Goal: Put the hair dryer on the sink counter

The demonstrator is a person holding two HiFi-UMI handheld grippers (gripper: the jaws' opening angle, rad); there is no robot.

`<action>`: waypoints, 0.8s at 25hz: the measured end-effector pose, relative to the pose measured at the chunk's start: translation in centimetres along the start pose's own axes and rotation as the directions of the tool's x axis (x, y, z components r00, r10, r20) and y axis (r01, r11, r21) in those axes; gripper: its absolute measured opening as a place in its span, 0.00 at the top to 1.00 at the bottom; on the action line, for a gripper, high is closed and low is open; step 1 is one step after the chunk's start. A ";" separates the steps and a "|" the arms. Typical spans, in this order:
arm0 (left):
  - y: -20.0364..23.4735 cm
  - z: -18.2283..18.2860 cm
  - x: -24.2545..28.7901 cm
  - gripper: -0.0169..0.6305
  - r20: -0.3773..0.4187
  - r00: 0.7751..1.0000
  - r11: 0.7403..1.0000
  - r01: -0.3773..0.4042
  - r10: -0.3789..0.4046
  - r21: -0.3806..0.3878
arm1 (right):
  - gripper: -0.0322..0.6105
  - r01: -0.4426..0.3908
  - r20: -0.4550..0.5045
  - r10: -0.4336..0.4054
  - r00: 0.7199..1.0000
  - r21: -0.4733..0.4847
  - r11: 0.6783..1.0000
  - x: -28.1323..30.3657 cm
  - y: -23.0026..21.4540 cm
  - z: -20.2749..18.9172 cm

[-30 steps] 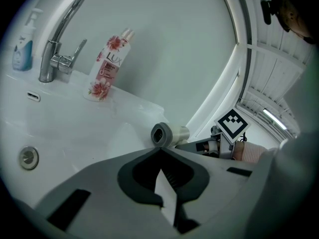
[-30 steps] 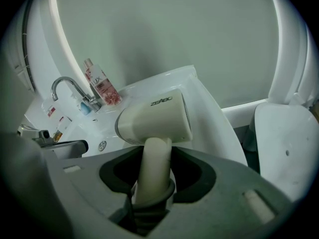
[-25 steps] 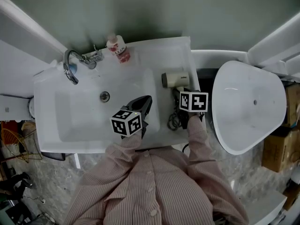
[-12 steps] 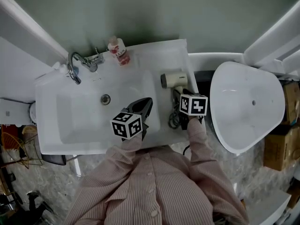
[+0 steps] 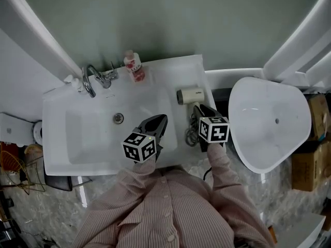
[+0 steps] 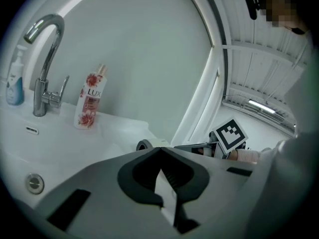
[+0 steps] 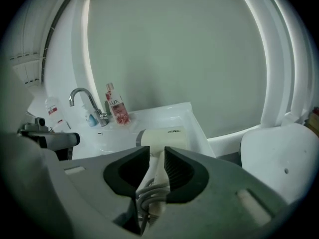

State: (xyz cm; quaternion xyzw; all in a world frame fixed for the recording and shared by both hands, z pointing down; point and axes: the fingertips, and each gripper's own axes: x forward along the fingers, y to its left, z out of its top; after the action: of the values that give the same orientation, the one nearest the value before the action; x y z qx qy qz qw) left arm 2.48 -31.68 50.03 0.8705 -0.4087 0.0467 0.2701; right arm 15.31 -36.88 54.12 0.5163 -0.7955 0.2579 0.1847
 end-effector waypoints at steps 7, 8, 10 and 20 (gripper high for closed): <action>-0.9 1.7 -2.0 0.97 0.049 0.999 0.998 0.007 -0.010 0.068 | 0.93 -0.056 0.090 0.056 0.994 -0.009 0.998 -2.6 1.9 1.2; -1.1 1.9 -2.3 0.97 0.056 0.998 0.997 0.006 -0.010 0.074 | 0.94 -0.063 0.108 0.063 0.992 -0.008 0.998 -3.0 2.1 1.4; -1.2 2.2 -2.7 0.97 0.068 0.998 0.996 0.005 -0.011 0.086 | 0.94 -0.079 0.143 0.080 0.986 -0.007 0.997 -3.8 2.4 1.9; -2.4 4.8 -4.8 0.97 0.136 0.991 0.985 -0.008 -0.016 0.171 | 0.94 -0.186 0.303 0.179 0.936 -0.005 0.982 -8.1 4.6 4.8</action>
State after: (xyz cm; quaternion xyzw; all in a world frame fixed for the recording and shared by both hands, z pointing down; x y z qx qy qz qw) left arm 0.41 -29.56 43.48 0.8925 -0.4190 0.0210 0.1657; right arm 14.15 -32.37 44.77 0.4758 -0.8556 0.2015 0.0299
